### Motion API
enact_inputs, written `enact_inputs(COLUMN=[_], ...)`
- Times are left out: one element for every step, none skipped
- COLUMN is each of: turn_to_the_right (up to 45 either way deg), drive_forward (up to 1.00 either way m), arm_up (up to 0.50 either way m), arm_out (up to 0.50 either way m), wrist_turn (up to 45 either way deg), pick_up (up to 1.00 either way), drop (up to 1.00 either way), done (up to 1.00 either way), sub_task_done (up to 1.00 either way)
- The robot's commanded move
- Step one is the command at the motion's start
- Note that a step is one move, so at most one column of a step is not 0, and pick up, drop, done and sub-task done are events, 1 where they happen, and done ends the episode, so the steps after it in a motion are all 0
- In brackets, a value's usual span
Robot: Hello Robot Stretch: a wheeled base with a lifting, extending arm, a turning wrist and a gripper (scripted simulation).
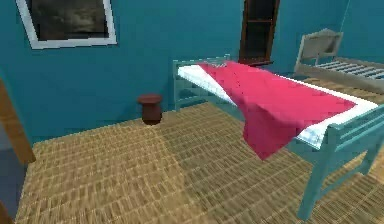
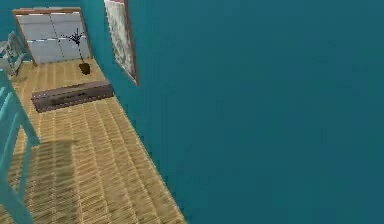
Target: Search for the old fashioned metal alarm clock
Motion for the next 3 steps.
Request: enact_inputs(turn_to_the_right=[-24.0, 0.0, 0.0], drive_forward=[0.0, 1.0, 0.8], arm_up=[0.0, 0.0, 0.0], arm_out=[0.0, 0.0, 0.0], wrist_turn=[0.0, 0.0, 0.0], pick_up=[0.0, 0.0, 0.0], drop=[0.0, 0.0, 0.0], done=[0.0, 0.0, 0.0], sub_task_done=[0.0, 0.0, 0.0])
